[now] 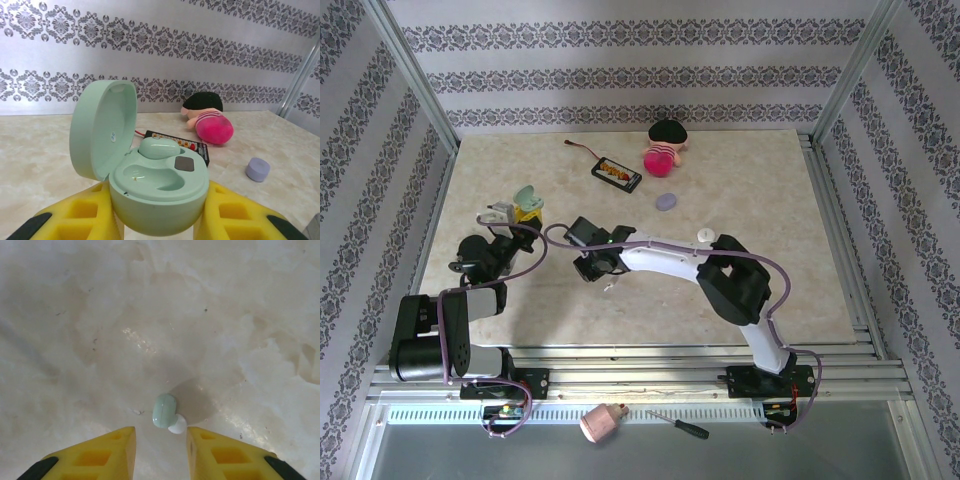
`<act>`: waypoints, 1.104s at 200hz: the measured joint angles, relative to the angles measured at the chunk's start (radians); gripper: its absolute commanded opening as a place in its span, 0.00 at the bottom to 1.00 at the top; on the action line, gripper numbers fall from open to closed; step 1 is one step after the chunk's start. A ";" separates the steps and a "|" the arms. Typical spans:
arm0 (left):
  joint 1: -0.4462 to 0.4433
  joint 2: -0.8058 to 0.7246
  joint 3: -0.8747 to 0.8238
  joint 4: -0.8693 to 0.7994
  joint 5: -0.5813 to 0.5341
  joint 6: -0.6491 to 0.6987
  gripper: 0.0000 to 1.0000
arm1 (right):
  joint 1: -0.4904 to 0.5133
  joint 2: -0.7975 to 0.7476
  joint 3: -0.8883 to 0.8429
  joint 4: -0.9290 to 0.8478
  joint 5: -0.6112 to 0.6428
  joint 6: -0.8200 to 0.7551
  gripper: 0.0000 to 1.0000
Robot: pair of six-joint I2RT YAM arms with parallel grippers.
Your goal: Insert the wireless bluetooth earbuds into the charging case
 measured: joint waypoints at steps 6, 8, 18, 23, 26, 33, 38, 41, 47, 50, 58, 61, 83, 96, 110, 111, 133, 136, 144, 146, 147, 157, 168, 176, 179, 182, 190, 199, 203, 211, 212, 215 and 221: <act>0.002 0.000 0.000 0.000 -0.004 0.000 0.27 | 0.005 0.011 0.014 -0.015 0.011 0.002 0.32; 0.002 0.000 0.000 0.000 -0.005 0.000 0.27 | 0.006 0.015 0.019 -0.020 0.015 0.003 0.32; 0.003 0.000 0.000 0.000 -0.006 -0.001 0.27 | 0.012 0.030 0.035 -0.037 0.026 0.005 0.32; 0.003 0.000 0.000 0.000 -0.006 -0.002 0.27 | 0.013 0.037 0.044 -0.045 0.031 0.007 0.31; 0.003 0.000 0.000 0.000 -0.006 -0.003 0.27 | 0.015 0.041 0.049 -0.049 0.032 0.008 0.31; 0.003 0.000 0.000 0.000 -0.006 -0.003 0.27 | 0.017 0.051 0.060 -0.059 0.039 0.011 0.31; 0.005 0.000 0.000 0.000 -0.006 -0.004 0.27 | 0.019 0.058 0.068 -0.064 0.042 0.013 0.30; 0.005 0.000 0.000 0.000 -0.006 -0.004 0.27 | 0.019 0.062 0.072 -0.068 0.042 0.014 0.30; 0.006 0.000 0.000 0.000 -0.007 -0.005 0.27 | 0.019 0.070 0.080 -0.073 0.042 0.016 0.30; 0.008 0.000 0.000 0.000 -0.007 -0.005 0.27 | 0.019 0.072 0.082 -0.075 0.042 0.018 0.30; 0.008 0.000 0.000 0.000 -0.007 -0.007 0.27 | 0.019 0.078 0.087 -0.079 0.042 0.019 0.30; 0.008 0.000 0.000 0.000 -0.006 -0.007 0.27 | 0.019 0.080 0.088 -0.080 0.042 0.019 0.30; 0.008 0.008 0.000 0.001 -0.006 -0.014 0.27 | 0.019 0.086 0.099 -0.091 0.043 0.018 0.29; 0.008 0.017 0.000 0.002 -0.006 -0.019 0.27 | 0.019 0.094 0.110 -0.094 0.043 0.018 0.29; 0.008 0.026 0.000 0.003 -0.006 -0.026 0.27 | 0.019 0.103 0.118 -0.096 0.042 0.018 0.28; 0.008 0.027 0.000 0.003 -0.006 -0.027 0.27 | 0.019 0.103 0.119 -0.096 0.042 0.018 0.28; 0.008 0.039 0.000 0.011 -0.006 -0.034 0.27 | 0.019 0.118 0.129 -0.098 0.042 0.018 0.28; 0.008 0.040 0.000 0.013 -0.006 -0.035 0.27 | 0.019 0.120 0.130 -0.100 0.041 0.018 0.28; 0.008 0.043 0.000 0.017 -0.006 -0.037 0.27 | 0.019 0.126 0.134 -0.100 0.041 0.018 0.28; 0.008 0.043 0.000 0.017 -0.006 -0.037 0.27 | 0.019 0.127 0.135 -0.100 0.041 0.018 0.28; 0.008 0.043 0.000 0.017 -0.006 -0.037 0.27 | 0.019 0.128 0.136 -0.100 0.041 0.018 0.28; 0.008 0.044 0.000 0.018 -0.006 -0.040 0.27 | 0.019 0.135 0.140 -0.101 0.041 0.018 0.27; 0.008 0.044 0.000 0.021 -0.006 -0.041 0.27 | 0.019 0.143 0.144 -0.101 0.041 0.018 0.27; 0.008 0.045 0.000 0.024 -0.006 -0.042 0.27 | 0.019 0.146 0.145 -0.101 0.041 0.018 0.27; 0.008 0.045 0.000 0.024 -0.006 -0.042 0.27 | 0.019 0.147 0.145 -0.102 0.041 0.018 0.27; 0.008 0.045 0.000 0.025 -0.006 -0.042 0.27 | 0.019 0.148 0.145 -0.103 0.041 0.018 0.27; 0.008 0.045 0.000 0.025 -0.005 -0.043 0.27 | 0.019 0.148 0.146 -0.105 0.041 0.018 0.26; 0.008 0.045 0.000 0.025 -0.005 -0.044 0.27 | 0.019 0.148 0.147 -0.106 0.041 0.018 0.26; 0.008 0.045 0.000 0.025 -0.006 -0.044 0.27 | 0.019 0.148 0.148 -0.106 0.041 0.018 0.26; 0.008 0.045 0.000 0.025 -0.006 -0.045 0.27 | 0.019 0.148 0.149 -0.107 0.042 0.018 0.26; 0.008 0.045 0.000 0.025 -0.005 -0.045 0.27 | 0.019 0.148 0.149 -0.107 0.041 0.018 0.26; 0.008 0.045 0.000 0.025 -0.006 -0.045 0.27 | 0.019 0.148 0.150 -0.108 0.042 0.018 0.26; 0.008 0.045 0.000 0.025 -0.005 -0.045 0.27 | 0.019 0.149 0.151 -0.109 0.042 0.018 0.26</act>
